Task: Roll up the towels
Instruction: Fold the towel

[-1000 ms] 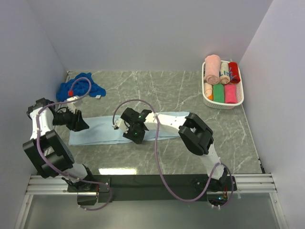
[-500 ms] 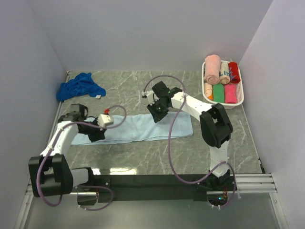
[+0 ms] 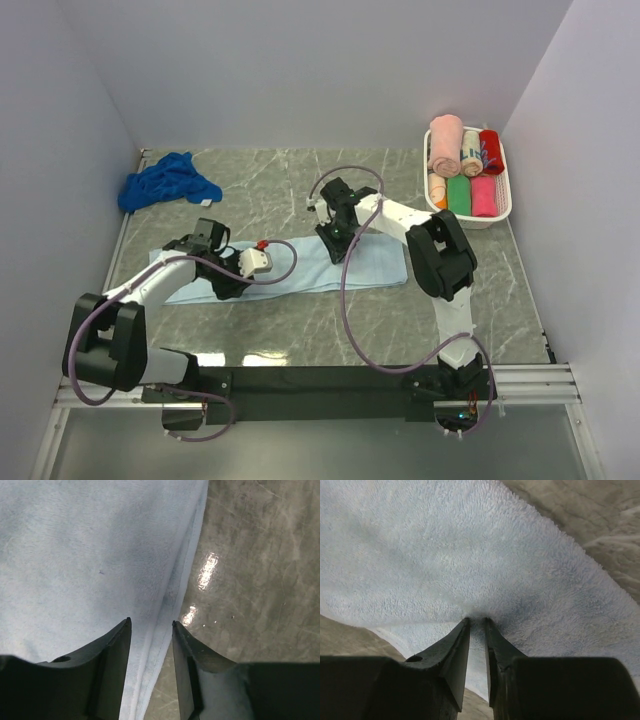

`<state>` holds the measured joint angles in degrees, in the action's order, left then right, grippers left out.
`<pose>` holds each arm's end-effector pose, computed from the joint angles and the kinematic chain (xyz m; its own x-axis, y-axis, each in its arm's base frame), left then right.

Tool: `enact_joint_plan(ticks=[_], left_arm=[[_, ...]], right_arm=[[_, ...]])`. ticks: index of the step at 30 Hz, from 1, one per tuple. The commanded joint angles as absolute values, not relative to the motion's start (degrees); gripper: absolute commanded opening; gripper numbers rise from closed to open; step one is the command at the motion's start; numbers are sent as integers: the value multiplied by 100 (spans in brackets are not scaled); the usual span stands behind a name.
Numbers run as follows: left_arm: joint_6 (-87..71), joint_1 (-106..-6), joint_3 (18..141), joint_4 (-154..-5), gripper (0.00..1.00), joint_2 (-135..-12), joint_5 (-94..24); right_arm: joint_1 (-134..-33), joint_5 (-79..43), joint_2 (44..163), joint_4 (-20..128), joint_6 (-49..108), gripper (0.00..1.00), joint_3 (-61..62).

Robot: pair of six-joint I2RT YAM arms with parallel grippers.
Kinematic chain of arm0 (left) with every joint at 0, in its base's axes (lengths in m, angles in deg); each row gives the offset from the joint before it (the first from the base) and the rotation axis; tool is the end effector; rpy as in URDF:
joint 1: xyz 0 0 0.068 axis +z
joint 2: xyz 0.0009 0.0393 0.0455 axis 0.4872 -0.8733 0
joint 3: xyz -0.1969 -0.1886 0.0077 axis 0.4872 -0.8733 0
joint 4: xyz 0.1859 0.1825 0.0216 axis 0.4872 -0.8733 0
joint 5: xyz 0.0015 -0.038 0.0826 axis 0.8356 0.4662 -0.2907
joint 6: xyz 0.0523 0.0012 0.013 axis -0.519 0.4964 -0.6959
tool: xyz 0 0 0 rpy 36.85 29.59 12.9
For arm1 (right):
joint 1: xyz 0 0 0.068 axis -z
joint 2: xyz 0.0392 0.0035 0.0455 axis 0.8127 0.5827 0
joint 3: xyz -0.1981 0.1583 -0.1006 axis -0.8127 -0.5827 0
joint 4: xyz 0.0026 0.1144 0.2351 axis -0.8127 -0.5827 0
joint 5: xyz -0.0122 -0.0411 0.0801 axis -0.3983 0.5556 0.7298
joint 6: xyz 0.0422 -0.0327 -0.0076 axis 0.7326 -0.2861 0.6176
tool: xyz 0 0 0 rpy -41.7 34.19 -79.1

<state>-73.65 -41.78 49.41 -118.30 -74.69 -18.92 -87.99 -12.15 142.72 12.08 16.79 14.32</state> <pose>0.2209 -0.0646 0.1819 -0.2691 0.8160 -0.5115 0.9407 0.3366 0.0421 0.3499 0.2426 0.1631 -0.7337 -0.6049 -0.3095 -0.6709 0.7170 0.1891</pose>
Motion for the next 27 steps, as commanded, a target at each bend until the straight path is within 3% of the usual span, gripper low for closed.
enact_joint_plan(ticks=[1,17,27], left_arm=[[-7168,-4330,4927,-11631,45,-7541,-1996],[-7072,-4542,5024,-11517,40,-8015,-2207],[-7133,-4542,5103,-11710,12,-7884,-2304]], right_arm=[[-8688,-1422,14299,1077,1734,25,1412],[-8618,-1264,14360,946,1690,25,1438],[-8609,-1193,14361,945,1672,24,1342]])
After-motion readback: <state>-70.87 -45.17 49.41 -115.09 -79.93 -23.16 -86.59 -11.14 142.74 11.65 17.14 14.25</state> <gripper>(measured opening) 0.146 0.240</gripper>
